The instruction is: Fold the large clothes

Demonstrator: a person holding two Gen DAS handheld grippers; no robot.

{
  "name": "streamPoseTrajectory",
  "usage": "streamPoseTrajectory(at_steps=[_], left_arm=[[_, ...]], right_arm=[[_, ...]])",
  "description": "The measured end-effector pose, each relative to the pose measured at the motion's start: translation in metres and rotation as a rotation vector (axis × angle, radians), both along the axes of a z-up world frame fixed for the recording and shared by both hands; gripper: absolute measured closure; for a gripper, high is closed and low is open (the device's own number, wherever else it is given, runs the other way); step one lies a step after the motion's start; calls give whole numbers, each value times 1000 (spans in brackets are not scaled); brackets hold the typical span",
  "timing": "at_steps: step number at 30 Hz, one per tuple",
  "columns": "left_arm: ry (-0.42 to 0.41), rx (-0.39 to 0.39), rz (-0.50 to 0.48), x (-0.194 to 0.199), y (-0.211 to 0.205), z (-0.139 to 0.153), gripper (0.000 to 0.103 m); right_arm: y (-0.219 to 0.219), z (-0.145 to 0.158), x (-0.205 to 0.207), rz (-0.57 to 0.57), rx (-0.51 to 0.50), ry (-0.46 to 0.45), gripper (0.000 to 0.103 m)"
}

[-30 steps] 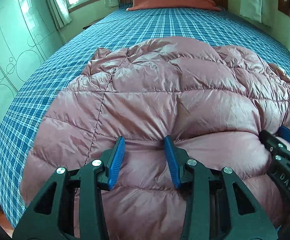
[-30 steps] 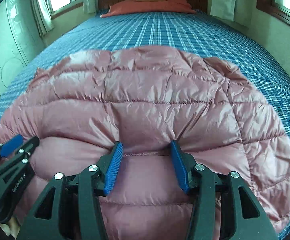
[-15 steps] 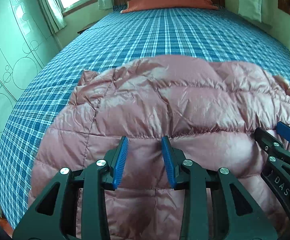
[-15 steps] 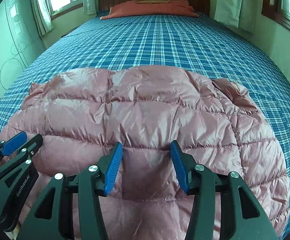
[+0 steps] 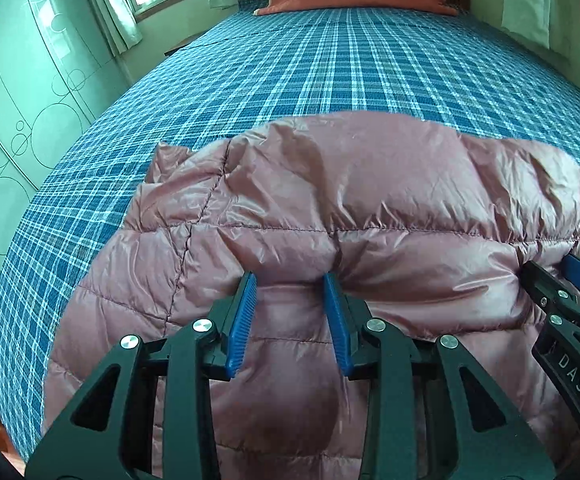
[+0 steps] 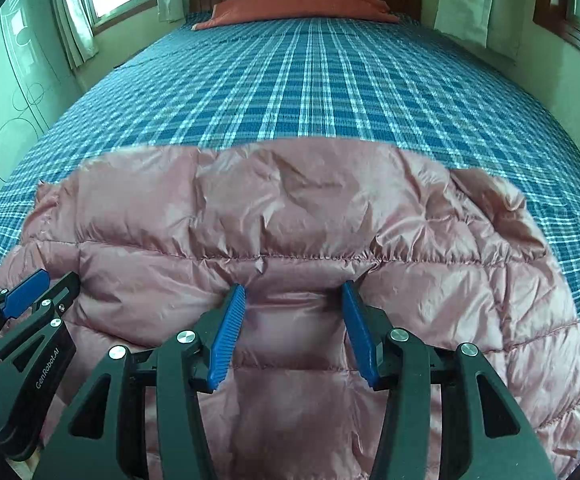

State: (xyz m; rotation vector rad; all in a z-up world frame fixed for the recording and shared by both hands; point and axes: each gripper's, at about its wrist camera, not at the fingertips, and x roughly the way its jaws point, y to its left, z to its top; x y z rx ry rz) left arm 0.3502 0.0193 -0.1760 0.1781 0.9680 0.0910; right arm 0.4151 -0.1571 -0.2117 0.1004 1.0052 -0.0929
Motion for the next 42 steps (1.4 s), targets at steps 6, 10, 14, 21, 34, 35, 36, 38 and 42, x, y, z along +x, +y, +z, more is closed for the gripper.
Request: streamPoseTrajectory(at_steps=[6, 10, 14, 21, 34, 35, 36, 38, 42], left_arm=[[-27, 39, 1, -2, -8, -11, 68], [-27, 10, 0, -8, -1, -1, 68], [-55, -17, 6, -30, 13, 16, 68], [-79, -46, 58, -63, 53, 30, 67], [-75, 2, 77, -69, 63, 2, 64], [-78, 9, 75, -69, 62, 1, 63], [-82, 16, 73, -70, 61, 0, 63], [-84, 17, 72, -70, 62, 1, 63], [-78, -17, 79, -74, 67, 7, 62]], right_arm=[[3, -9, -9, -7, -13, -38, 53], [4, -1, -14, -8, 0, -51, 53], [1, 20, -35, -37, 33, -83, 53], [28, 33, -71, 28, -3, -121, 53], [44, -4, -69, 19, -59, -105, 52], [44, -4, -71, 19, -64, -106, 52], [45, -4, -71, 19, -69, -108, 52], [46, -5, -71, 19, -72, -112, 52], [49, -6, -75, 19, -85, -119, 52]])
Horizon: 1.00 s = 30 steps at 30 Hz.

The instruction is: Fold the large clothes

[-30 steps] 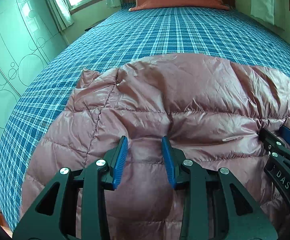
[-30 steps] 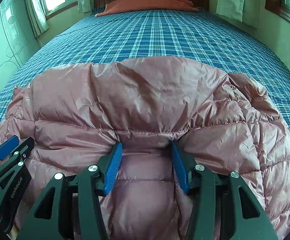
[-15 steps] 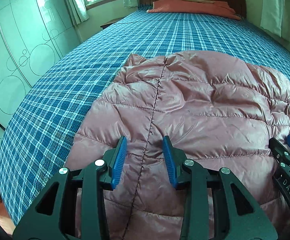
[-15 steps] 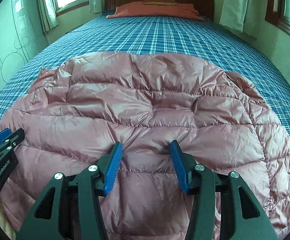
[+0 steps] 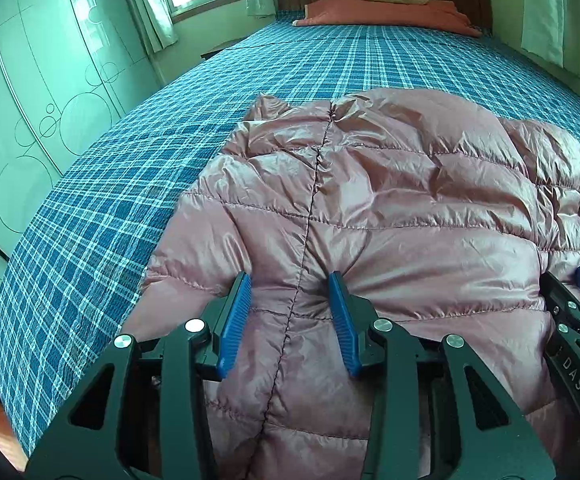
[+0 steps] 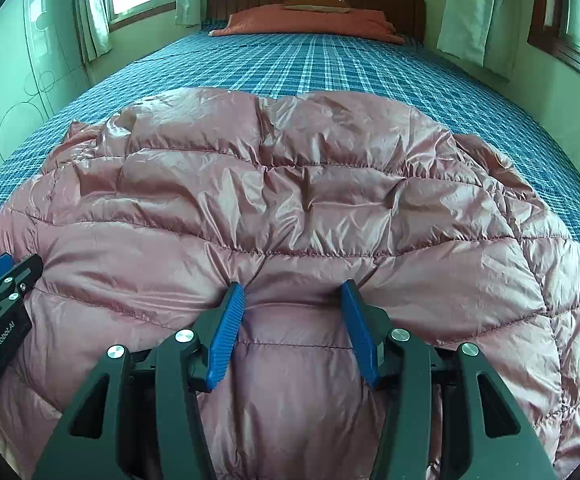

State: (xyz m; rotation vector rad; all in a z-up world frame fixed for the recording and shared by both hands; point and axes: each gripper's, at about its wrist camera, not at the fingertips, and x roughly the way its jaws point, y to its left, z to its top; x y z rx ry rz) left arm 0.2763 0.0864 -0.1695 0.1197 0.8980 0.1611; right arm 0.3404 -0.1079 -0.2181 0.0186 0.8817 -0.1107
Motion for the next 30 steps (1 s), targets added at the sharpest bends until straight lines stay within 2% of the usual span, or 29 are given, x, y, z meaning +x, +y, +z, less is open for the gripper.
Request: streamPoseTrajectory(at_steps=[8, 13, 17, 21, 23, 27, 30], left_arm=[[-4, -58, 36, -20, 22, 18, 59], [-11, -153, 111, -34, 58, 31, 52], [21, -316, 176, -44, 99, 29, 48], [88, -600, 176, -49, 132, 5, 47], [100, -704, 192, -50, 140, -7, 46], [108, -844, 167, -44, 139, -19, 46], [114, -877, 158, -38, 135, -24, 46]], right_arm=[[4, -1, -4, -2, -4, -8, 52], [4, -1, -5, -3, -3, -12, 52], [4, -1, -6, -3, -3, -14, 52], [5, 0, -7, -4, -6, -16, 52], [5, 0, -8, -4, -7, -17, 52], [5, 0, -8, -4, -7, -16, 52], [5, 0, -7, -4, -7, -16, 52]])
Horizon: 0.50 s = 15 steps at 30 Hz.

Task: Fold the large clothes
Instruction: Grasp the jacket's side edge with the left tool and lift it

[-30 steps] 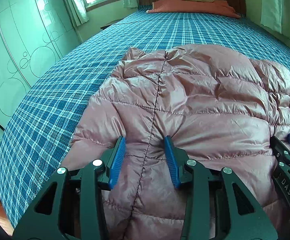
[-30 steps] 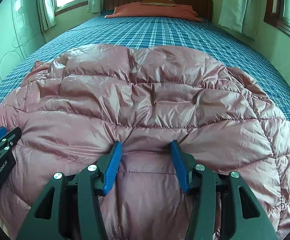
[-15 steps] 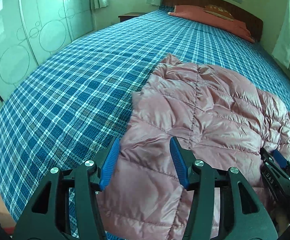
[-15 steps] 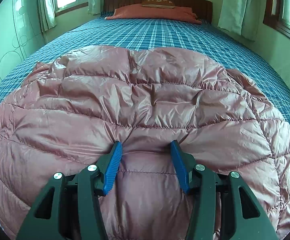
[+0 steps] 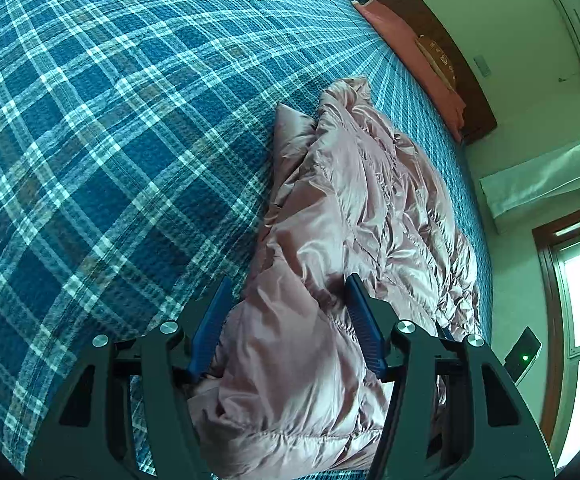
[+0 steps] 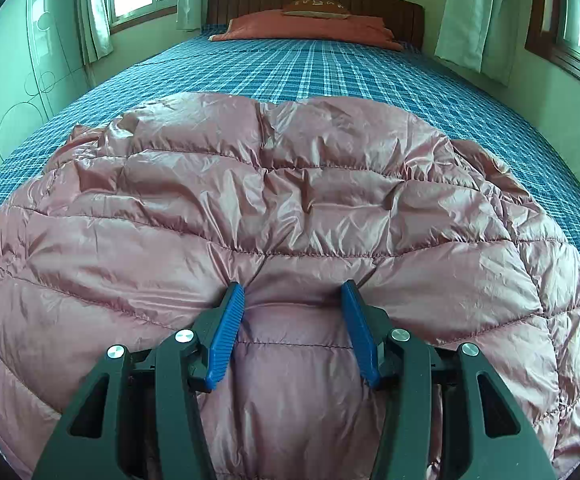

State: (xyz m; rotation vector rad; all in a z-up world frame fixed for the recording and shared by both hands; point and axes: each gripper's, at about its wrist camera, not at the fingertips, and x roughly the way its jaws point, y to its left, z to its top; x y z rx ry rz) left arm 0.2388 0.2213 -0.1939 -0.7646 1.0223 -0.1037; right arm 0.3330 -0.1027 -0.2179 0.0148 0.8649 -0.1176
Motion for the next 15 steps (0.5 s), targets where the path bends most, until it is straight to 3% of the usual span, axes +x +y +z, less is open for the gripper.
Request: streamPoseTrajectory(at_steps=[6, 15], left_arm=[[-14, -12, -21, 10, -2, -3, 45], [7, -60, 35, 1, 2, -5, 46]], right_arm=[[0, 1, 0, 0, -3, 0, 52], [0, 1, 0, -1, -2, -2, 52]])
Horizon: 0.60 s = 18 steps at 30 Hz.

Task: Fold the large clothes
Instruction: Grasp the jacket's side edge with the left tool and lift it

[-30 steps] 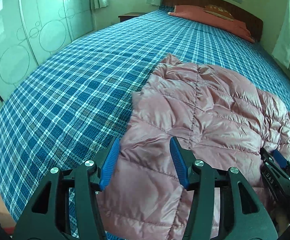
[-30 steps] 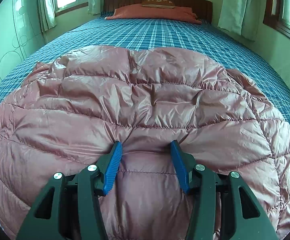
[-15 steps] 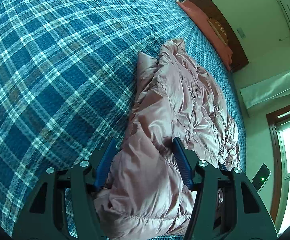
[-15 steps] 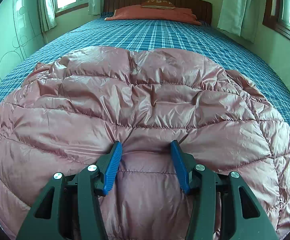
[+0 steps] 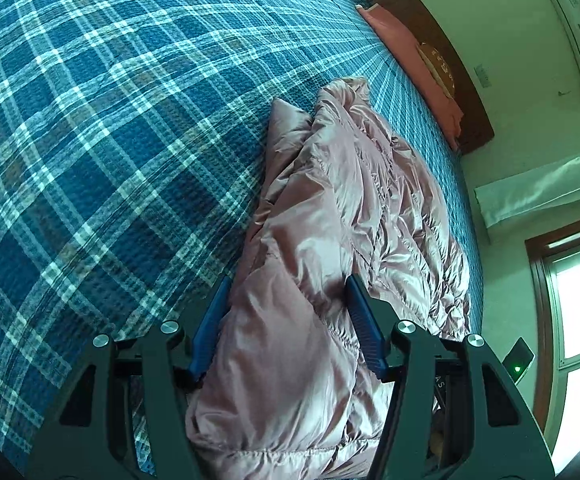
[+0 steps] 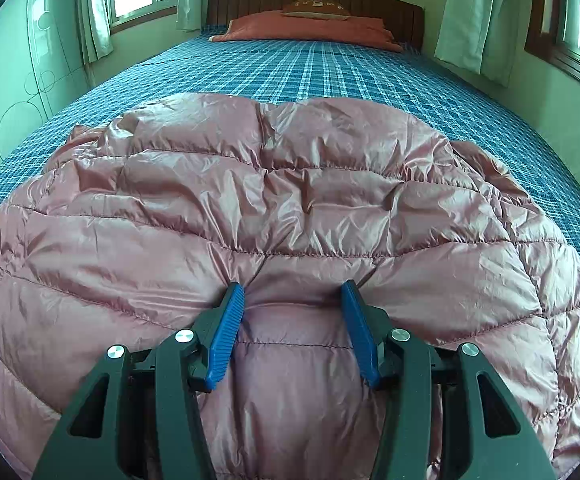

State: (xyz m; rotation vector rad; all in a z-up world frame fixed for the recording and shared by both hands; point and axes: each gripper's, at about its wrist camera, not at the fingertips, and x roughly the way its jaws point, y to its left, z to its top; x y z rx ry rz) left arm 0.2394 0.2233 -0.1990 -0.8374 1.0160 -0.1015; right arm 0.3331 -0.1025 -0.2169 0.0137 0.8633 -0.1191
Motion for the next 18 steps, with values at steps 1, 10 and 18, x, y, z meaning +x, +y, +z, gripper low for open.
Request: streamPoseTrajectory(at_steps=[1, 10, 18], left_arm=[[8, -10, 7, -4, 2, 0, 46], [34, -88, 37, -31, 14, -4, 45], [39, -155, 11, -19, 13, -13, 45]], right_arm=[[0, 0, 0, 0, 0, 0, 52], [1, 1, 0, -1, 1, -1, 52], [1, 1, 0, -1, 1, -1, 52]])
